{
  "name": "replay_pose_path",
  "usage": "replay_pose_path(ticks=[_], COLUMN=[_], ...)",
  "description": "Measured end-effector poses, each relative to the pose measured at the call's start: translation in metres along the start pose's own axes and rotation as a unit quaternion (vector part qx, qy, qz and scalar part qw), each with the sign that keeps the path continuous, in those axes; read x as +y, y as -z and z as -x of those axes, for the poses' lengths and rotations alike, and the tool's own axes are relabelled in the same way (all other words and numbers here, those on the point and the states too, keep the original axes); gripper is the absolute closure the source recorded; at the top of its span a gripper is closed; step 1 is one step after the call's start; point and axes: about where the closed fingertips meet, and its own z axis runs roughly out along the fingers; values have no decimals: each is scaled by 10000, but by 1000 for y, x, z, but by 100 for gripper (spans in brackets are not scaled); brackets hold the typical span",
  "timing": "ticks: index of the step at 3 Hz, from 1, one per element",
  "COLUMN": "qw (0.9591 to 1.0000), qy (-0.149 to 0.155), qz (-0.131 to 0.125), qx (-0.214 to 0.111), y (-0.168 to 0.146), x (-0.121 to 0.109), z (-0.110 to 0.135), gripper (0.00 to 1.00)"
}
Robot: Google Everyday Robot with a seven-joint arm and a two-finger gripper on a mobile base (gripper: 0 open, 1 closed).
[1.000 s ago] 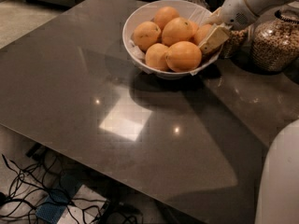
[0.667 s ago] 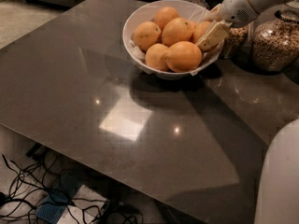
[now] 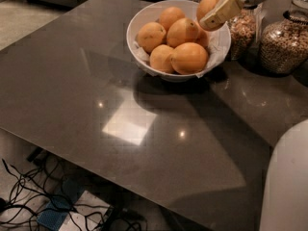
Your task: Pick orange from white bowl
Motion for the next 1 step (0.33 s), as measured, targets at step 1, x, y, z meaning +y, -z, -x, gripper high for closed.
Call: replay_pose_path(ticks=[1], qw=[10000], qy=[9], qz=[-10], qx=[-11], y=[1], x=[-1], z=[1], gripper=[100])
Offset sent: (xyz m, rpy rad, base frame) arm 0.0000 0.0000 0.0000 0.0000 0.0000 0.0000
